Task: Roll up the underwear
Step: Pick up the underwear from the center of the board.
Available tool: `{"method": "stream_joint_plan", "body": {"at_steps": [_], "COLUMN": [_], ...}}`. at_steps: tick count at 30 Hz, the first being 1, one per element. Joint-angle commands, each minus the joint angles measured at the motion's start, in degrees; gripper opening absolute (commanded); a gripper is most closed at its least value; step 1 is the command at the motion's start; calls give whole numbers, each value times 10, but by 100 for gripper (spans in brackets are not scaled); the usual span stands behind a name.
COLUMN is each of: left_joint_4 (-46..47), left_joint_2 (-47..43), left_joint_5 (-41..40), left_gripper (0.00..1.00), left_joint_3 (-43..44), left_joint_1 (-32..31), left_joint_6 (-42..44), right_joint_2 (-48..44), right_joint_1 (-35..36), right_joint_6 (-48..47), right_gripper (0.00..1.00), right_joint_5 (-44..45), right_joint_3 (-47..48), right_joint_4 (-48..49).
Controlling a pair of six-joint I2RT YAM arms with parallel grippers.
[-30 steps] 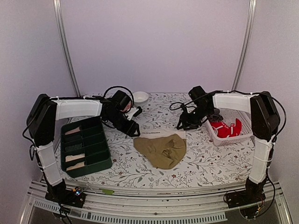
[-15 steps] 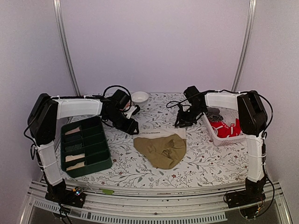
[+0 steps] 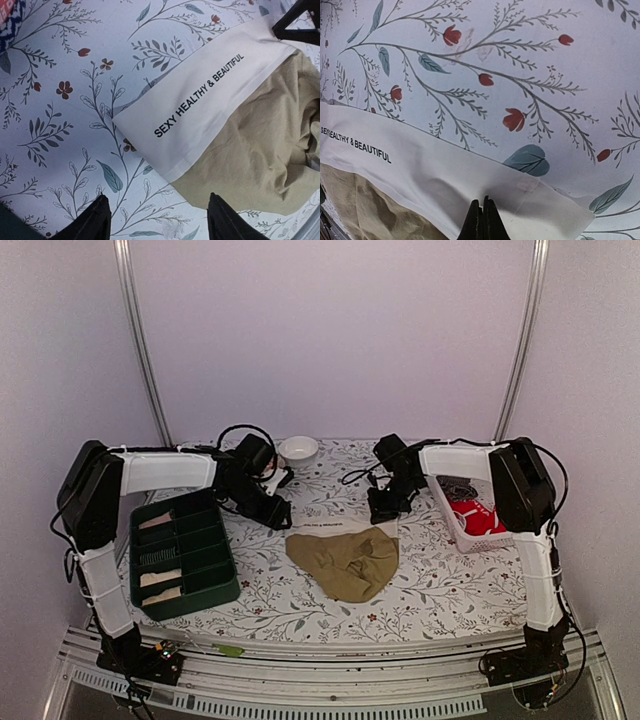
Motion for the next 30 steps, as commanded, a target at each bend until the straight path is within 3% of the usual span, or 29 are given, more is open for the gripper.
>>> {"method": "stream_joint_plan", "body": {"at_steps": [1,8,12,13,14,18,26,27,29,30], "left_joint_4": [23,42,49,51,54,64,63,65,65,64], "left_joint_2": [-35,-43,-40,-40,-39,-34,-28,-30,-33,-36], "left_joint_5": [3,17,32,38,48,116,111,109,109,108], "left_gripper": [67,67,68,70,70,68,66,66,66,65], "left_joint_3": [-22,-37,-33,-33,-34,-42,-57,-61,-70,-74], "left_joint_1": [20,33,33,33,32,25,5,5,4,4], "left_joint_6": [1,7,5,5,7,22,19,17,17,15], "right_joint_2": [-48,-123,-114,-107,-105,-106,-93,-93,-96,-104], "right_joint_1": [2,-10,-15,-14,-10,11,28,29,30,30], "right_joint_6": [-13,-19,-13,-11,-11,-13,-22,-22,-23,-21], "right_gripper": [0,0,2,16,22,33,48,43,9,0], "right_joint_5": [11,-9,-37,-49,-62,-93,-86,-89,-92,-89], "right_joint_3": [31,8,-8,-11,-19,-60,-126,-132,-132,-128], "right_joint_4": [-9,-5,-14,-21,-19,-7,-19,-18,-22,-23]}}
